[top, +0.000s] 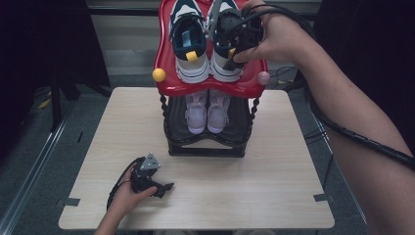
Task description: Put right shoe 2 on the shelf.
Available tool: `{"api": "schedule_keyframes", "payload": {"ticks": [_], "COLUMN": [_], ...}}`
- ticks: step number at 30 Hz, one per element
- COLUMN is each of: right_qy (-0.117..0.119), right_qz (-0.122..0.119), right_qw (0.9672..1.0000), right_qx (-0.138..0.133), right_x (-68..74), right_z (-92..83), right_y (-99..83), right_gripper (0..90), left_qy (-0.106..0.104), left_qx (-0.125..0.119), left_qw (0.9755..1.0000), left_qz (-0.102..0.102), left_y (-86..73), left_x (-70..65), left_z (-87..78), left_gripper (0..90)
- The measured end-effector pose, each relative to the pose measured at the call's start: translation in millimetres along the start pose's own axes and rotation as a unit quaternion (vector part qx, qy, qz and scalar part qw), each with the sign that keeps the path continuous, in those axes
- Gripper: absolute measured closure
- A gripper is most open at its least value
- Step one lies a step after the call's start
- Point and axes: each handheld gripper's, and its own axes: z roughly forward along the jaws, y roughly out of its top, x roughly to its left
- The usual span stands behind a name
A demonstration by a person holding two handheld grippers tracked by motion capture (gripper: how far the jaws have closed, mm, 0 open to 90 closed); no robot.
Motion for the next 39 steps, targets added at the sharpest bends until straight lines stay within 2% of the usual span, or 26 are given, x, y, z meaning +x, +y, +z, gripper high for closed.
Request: {"api": "schedule_keyframes", "payload": {"ticks": [3,6,11,19,27,35,39], "right_qy": [0.006,0.013,0.029,0.042,0.056,0.065,0.073], "right_qz": [0.017,0.057,0.087,0.097,0.113,0.117,0.114], "right_qw": [0.9998,0.9982,0.9954,0.9941,0.9917,0.9909,0.9909], "right_qx": [-0.005,-0.013,-0.025,-0.025,-0.026,-0.015,-0.001], "right_x": [-0.4,-0.7,-2.0,-3.0,-2.9,-0.1,1.0], "right_z": [-0.5,-3.1,-9.6,-21.6,-35.5,-45.9,-49.0], "right_y": [-1.5,-3.0,-4.1,-6.8,-12.0,-17.5,-21.5], "right_gripper": [41.5,34.4,27.0,16.0,16.1,18.3,18.4], "left_qy": [0.0,0.0,-0.001,-0.001,0.001,0.001,0.001], "left_qx": [0.0,0.0,-0.001,-0.002,-0.001,-0.003,-0.003], "left_qw": [1.0,1.0,1.0,1.0,1.0,1.0,1.0], "left_qz": [0.0,0.0,-0.001,-0.001,0.001,-0.001,-0.001], "left_y": [0.0,0.0,-0.1,-0.1,0.1,0.0,0.0], "left_x": [0.0,0.0,0.0,-0.1,0.1,-0.2,-0.2], "left_z": [0.0,0.0,0.2,0.3,0.0,0.3,0.2], "left_gripper": [0.0,0.0,0.0,0.0,0.0,0.0,0.0]}}
